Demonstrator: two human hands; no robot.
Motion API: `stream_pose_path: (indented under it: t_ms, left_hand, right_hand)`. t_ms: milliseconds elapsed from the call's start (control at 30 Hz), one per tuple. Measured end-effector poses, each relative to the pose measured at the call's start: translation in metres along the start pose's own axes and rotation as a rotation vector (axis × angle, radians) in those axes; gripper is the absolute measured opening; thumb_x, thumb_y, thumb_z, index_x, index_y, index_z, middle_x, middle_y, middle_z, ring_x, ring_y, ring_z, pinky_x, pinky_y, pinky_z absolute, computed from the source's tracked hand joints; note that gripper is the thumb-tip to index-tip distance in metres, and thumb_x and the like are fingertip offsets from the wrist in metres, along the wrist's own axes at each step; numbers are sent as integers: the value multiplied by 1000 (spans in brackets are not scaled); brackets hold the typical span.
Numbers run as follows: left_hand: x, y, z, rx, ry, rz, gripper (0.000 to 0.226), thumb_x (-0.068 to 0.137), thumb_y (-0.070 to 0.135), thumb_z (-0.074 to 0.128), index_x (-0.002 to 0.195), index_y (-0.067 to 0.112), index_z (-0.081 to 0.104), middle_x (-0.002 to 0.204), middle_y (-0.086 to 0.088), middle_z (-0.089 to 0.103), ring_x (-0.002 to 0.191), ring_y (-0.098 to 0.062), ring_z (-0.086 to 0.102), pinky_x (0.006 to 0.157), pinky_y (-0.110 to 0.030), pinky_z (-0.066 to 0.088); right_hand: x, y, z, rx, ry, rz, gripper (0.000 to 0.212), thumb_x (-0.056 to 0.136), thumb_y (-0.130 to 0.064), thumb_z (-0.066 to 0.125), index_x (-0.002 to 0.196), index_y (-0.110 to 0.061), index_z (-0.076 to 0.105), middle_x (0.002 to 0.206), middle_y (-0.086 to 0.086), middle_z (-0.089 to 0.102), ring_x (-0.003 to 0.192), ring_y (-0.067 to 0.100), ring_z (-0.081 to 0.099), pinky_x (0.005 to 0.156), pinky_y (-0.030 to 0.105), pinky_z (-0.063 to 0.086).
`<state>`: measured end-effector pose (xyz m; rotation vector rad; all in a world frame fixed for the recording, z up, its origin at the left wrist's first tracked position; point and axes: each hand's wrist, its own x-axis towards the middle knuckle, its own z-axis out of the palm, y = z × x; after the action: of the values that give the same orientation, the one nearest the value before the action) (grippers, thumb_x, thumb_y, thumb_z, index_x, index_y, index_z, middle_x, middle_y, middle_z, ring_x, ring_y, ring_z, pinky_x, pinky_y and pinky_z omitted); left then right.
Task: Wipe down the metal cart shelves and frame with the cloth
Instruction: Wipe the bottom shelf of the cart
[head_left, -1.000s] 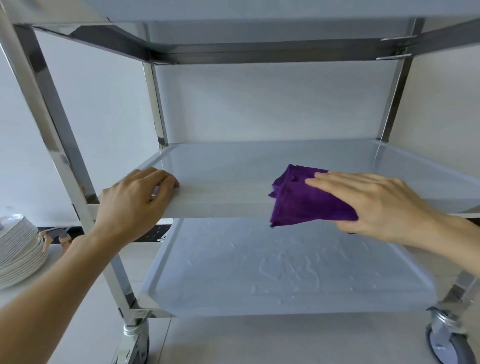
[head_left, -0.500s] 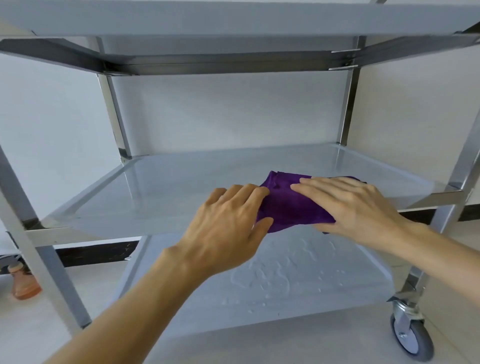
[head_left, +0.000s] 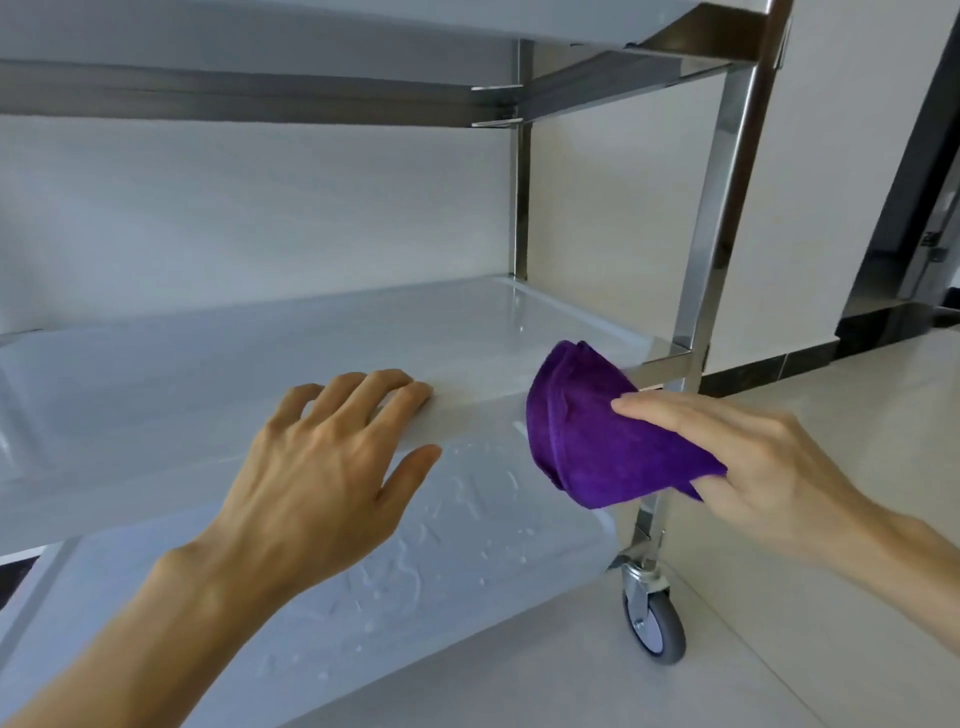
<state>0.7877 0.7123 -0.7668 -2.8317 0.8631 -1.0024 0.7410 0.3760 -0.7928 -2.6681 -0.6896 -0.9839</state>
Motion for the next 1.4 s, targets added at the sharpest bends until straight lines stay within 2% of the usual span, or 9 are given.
stream_pose_path:
  t_ms: [100,233,400,633,733,867,1100,1200,1400]
  left_hand:
    - [4,5,10,25,45,10,46,93,48,44,124,17,59,122,3,64,108,-27,64,86,-47,49]
    - [5,3,20,38,125,6,43,94,47,43,122,18,58,119,3,64,105,-29,63,83,-46,47]
    - [6,1,26,16,148,22,43,95,48,40,124,20,56,120,6,62,107,-28,62,83,-46,46]
    - [19,17,23,26,104,-28,51,91,54,41,113,11,59,105,-4,63,89,-37,64,78,-50,46]
    - [24,26,24,59,58,-26,54,90,54,41,112,7,59,104,-7,63,85,-38,63,74,-50,47]
    - [24,23,26,67,59,-8,56,90,54,41,116,8,58,107,-7,61,89,-37,63,76,-50,47]
    - [23,18,35,54,173,14,49,91,51,44,116,11,56,107,-5,59,87,-36,61,78,-50,43]
    - [24,13,46,66,208,22,50,93,51,42,119,11,54,111,-5,56,90,-36,58,78,-51,42]
    - [25,2,62,9,214,53,55,92,54,44,128,12,48,117,-7,51,94,-38,52,79,-57,42]
  right_hand:
    - [-25,4,-4,394,-349,420,75,82,10,57,123,-53,59,112,-23,70,92,1,69,68,17,54]
    - [-50,27,10,608,-779,1046,34,83,1,60,99,-24,76,96,7,76,84,20,73,66,28,54]
    - [-69,55,8,641,-386,1443,9,88,0,62,93,3,68,79,21,73,70,33,69,53,28,50]
    - [-19,36,28,649,460,1203,45,97,-19,54,139,-34,45,113,0,63,97,24,64,74,36,54]
    - [9,8,52,675,474,1036,66,95,-24,58,152,-37,26,125,-7,58,115,21,58,95,40,51]
    - [18,-12,86,622,400,937,88,92,-38,61,158,-27,3,162,-1,14,148,18,21,118,42,30]
    - [9,34,79,423,592,818,66,80,-7,78,134,-13,40,131,5,44,118,22,51,99,30,48]
    - [24,46,82,425,659,822,64,73,-5,83,119,-13,39,123,3,41,109,17,50,82,4,39]
    - [43,59,91,520,768,897,62,73,-6,79,109,-20,30,114,2,47,94,19,57,61,9,43]
